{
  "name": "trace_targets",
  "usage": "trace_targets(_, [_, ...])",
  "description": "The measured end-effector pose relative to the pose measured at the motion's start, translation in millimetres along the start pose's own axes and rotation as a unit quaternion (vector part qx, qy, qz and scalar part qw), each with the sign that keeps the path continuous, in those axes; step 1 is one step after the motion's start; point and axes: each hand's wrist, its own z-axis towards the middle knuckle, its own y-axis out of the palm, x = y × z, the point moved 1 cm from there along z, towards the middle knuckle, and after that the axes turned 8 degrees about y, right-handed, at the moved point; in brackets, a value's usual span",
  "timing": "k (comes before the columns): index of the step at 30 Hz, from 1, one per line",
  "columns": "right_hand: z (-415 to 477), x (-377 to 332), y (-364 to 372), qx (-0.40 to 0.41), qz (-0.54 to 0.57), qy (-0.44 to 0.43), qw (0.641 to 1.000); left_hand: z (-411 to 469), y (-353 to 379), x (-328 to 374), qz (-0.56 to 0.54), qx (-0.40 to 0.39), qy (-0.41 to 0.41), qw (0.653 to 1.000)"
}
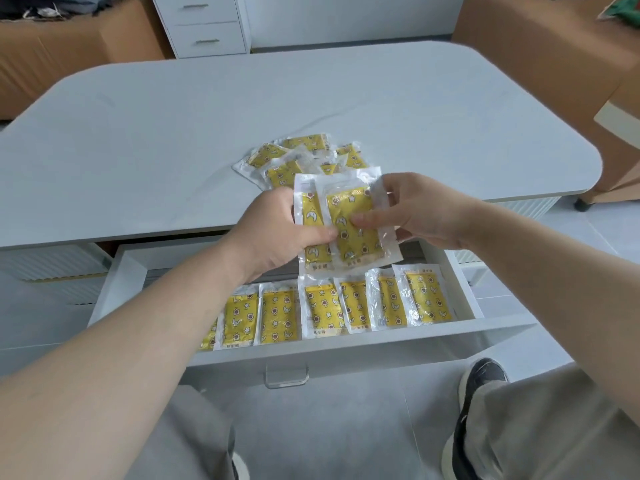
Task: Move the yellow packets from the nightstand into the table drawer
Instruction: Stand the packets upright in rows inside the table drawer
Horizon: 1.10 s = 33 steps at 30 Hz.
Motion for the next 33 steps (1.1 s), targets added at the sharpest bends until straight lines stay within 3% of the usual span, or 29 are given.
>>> trace_targets(7, [-7,13,-9,0.038,-0.123,0.024,0.991,-8,10,15,0.105,0.006,-0.015,0.994])
trace_targets(10, [-11,15,-13,0.031,-0.196,0.035,0.980,-8,12,15,0.112,-0.007,-0.012,0.994])
trace_targets(17, [-11,22,-27,0.112,-0.304,0.068,0.944,-5,16,6,0.103,-0.042,-0.040,0.993])
trace_targets(24, [-8,29,-31,0.052,-0.403,0.085,0.910,-5,22,5,0.106,-0.072,-0.086,0.988])
trace_targets(30, [2,30,-24,0.024,-0.529,0.070,0.845,-2,26,0,0.104,-0.086,-0.092,0.987])
trace_targets(33, [4,31,-20,0.009,-0.553,0.072,0.830,-2,27,-2,0.120,-0.093,-0.103,0.983])
